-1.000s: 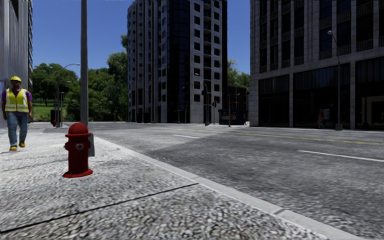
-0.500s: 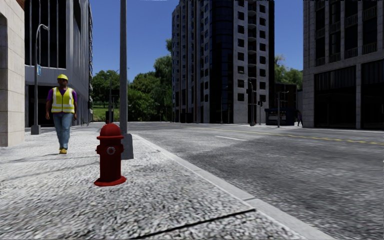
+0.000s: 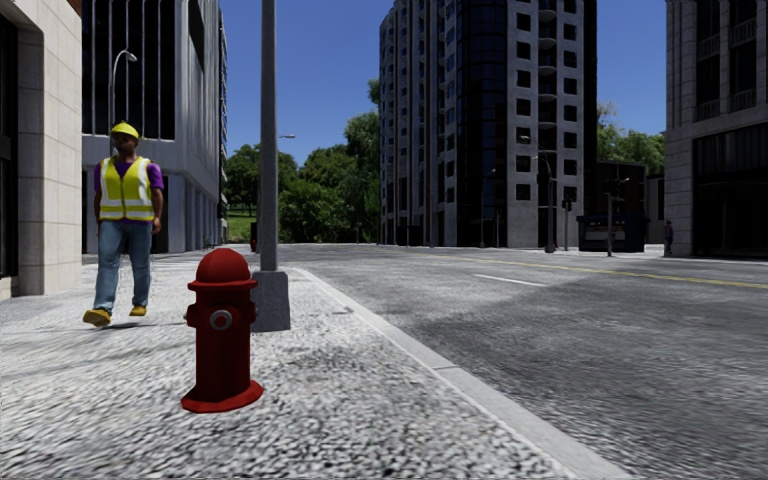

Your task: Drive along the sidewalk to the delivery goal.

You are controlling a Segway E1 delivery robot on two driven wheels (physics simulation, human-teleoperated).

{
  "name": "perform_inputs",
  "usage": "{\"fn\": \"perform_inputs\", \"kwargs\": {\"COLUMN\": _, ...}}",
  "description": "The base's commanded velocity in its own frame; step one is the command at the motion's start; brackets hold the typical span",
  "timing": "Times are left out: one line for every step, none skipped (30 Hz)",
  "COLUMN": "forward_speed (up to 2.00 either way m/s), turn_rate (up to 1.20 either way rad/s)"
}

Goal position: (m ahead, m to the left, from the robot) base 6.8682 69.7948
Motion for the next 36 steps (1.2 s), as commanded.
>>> {"fn": "perform_inputs", "kwargs": {"forward_speed": 0.94, "turn_rate": 0.0}}
{"fn": "perform_inputs", "kwargs": {"forward_speed": 0.92, "turn_rate": 0.0}}
{"fn": "perform_inputs", "kwargs": {"forward_speed": 0.91, "turn_rate": 0.0}}
{"fn": "perform_inputs", "kwargs": {"forward_speed": 0.91, "turn_rate": 0.0}}
{"fn": "perform_inputs", "kwargs": {"forward_speed": 0.91, "turn_rate": 0.0}}
{"fn": "perform_inputs", "kwargs": {"forward_speed": 0.91, "turn_rate": 0.0}}
{"fn": "perform_inputs", "kwargs": {"forward_speed": 0.91, "turn_rate": 0.13}}
{"fn": "perform_inputs", "kwargs": {"forward_speed": 0.9, "turn_rate": 0.28}}
{"fn": "perform_inputs", "kwargs": {"forward_speed": 0.9, "turn_rate": 0.28}}
{"fn": "perform_inputs", "kwargs": {"forward_speed": 0.87, "turn_rate": 0.42}}
{"fn": "perform_inputs", "kwargs": {"forward_speed": 0.8, "turn_rate": 0.54}}
{"fn": "perform_inputs", "kwargs": {"forward_speed": 0.72, "turn_rate": 0.6}}
{"fn": "perform_inputs", "kwargs": {"forward_speed": 0.63, "turn_rate": 0.61}}
{"fn": "perform_inputs", "kwargs": {"forward_speed": 0.63, "turn_rate": 0.61}}
{"fn": "perform_inputs", "kwargs": {"forward_speed": 0.57, "turn_rate": 0.62}}
{"fn": "perform_inputs", "kwargs": {"forward_speed": 0.56, "turn_rate": 0.63}}
{"fn": "perform_inputs", "kwargs": {"forward_speed": 0.55, "turn_rate": 0.63}}
{"fn": "perform_inputs", "kwargs": {"forward_speed": 0.55, "turn_rate": 0.63}}
{"fn": "perform_inputs", "kwargs": {"forward_speed": 0.55, "turn_rate": 0.63}}
{"fn": "perform_inputs", "kwargs": {"forward_speed": 0.55, "turn_rate": 0.63}}
{"fn": "perform_inputs", "kwargs": {"forward_speed": 0.55, "turn_rate": 0.63}}
{"fn": "perform_inputs", "kwargs": {"forward_speed": 0.55, "turn_rate": 0.63}}
{"fn": "perform_inputs", "kwargs": {"forward_speed": 0.55, "turn_rate": 0.63}}
{"fn": "perform_inputs", "kwargs": {"forward_speed": 0.55, "turn_rate": 0.63}}
{"fn": "perform_inputs", "kwargs": {"forward_speed": 0.55, "turn_rate": 0.63}}
{"fn": "perform_inputs", "kwargs": {"forward_speed": 0.55, "turn_rate": 0.63}}
{"fn": "perform_inputs", "kwargs": {"forward_speed": 0.55, "turn_rate": 0.63}}
{"fn": "perform_inputs", "kwargs": {"forward_speed": 0.55, "turn_rate": 0.63}}
{"fn": "perform_inputs", "kwargs": {"forward_speed": 0.55, "turn_rate": 0.63}}
{"fn": "perform_inputs", "kwargs": {"forward_speed": 0.55, "turn_rate": 0.63}}
{"fn": "perform_inputs", "kwargs": {"forward_speed": 0.55, "turn_rate": 0.62}}
{"fn": "perform_inputs", "kwargs": {"forward_speed": 0.55, "turn_rate": 0.59}}
{"fn": "perform_inputs", "kwargs": {"forward_speed": 0.55, "turn_rate": 0.59}}
{"fn": "perform_inputs", "kwargs": {"forward_speed": 0.55, "turn_rate": 0.59}}
{"fn": "perform_inputs", "kwargs": {"forward_speed": 0.55, "turn_rate": 0.59}}
{"fn": "perform_inputs", "kwargs": {"forward_speed": 0.55, "turn_rate": 0.59}}
